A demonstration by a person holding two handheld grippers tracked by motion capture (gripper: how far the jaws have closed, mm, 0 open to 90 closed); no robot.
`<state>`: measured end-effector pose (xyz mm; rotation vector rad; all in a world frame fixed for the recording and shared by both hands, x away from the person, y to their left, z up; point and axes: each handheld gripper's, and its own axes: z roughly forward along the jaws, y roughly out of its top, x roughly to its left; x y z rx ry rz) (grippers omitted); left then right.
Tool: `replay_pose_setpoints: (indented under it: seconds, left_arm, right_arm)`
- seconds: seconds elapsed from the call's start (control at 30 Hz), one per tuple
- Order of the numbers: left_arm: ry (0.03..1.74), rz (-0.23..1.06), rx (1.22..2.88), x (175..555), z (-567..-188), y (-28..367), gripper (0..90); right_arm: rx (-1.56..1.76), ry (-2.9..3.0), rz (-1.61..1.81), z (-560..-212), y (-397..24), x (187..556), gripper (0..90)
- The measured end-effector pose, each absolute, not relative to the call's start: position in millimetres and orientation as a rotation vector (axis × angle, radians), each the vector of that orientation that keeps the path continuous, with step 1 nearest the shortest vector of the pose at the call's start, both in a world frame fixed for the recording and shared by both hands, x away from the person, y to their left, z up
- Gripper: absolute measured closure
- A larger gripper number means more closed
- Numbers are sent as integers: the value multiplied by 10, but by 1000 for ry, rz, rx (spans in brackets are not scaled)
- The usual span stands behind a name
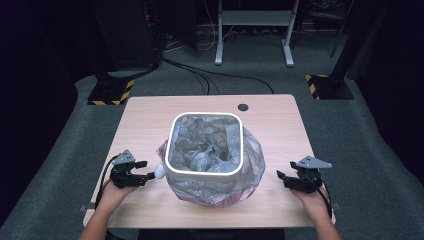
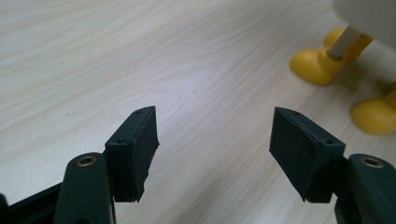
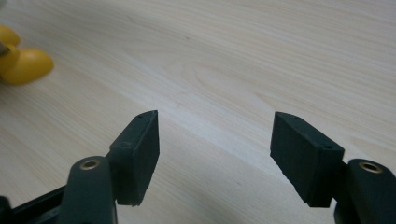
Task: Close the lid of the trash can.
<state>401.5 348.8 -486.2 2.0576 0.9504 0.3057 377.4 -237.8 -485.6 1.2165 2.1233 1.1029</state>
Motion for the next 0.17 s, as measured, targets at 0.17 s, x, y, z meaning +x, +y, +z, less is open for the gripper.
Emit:
replay_pose_setpoints:
  seconds: [0.17]
  left_arm:
    - [967,273,2089,4025,-4980,3482,316]
  right_arm:
    - [1177,2170,1098,-5009,-2482,3784,219]
